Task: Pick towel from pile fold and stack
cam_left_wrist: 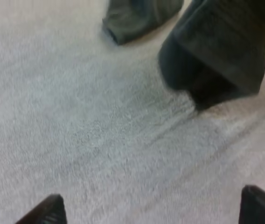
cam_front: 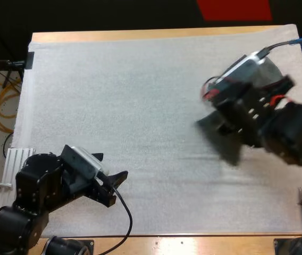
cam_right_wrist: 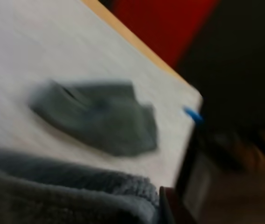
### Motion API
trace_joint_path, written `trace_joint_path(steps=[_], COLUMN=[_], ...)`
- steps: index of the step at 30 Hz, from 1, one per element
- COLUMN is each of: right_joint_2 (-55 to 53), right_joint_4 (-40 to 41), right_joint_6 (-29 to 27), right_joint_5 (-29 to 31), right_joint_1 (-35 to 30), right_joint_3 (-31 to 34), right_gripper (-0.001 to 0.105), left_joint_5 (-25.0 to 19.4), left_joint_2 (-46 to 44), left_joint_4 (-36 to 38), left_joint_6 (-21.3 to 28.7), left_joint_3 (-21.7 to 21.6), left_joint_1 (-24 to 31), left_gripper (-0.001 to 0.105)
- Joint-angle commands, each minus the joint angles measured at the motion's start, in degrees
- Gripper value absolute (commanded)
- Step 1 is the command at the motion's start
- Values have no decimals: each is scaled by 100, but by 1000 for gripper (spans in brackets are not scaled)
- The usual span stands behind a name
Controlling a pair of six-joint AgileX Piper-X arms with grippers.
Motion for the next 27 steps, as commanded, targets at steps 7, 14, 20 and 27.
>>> trace_joint_path(steps=[7, 14, 20, 27], right_joint_2=[105, 891, 1903, 2394], right_joint_4=[-150, -1926, -3249, -4079], right_joint_6=[-489, -329, 555, 1426], right_joint_5=[-3387, -5056, -5638, -6175], right_joint_1=[-197, -197, -74, 371], right_joint_3=[2, 700, 796, 796], right_gripper=[0, 0, 0, 0], left_joint_5=[486, 647, 647, 633], left_joint_2=[-11, -139, -334, -346], left_joint_4=[-52, -38, -38, -38], left_joint_6=[19, 1, -16, -39], left_joint_3=[-271, -271, -271, -271], left_joint_1=[-28, -28, -28, -28], left_gripper=[72, 72, 72, 72])
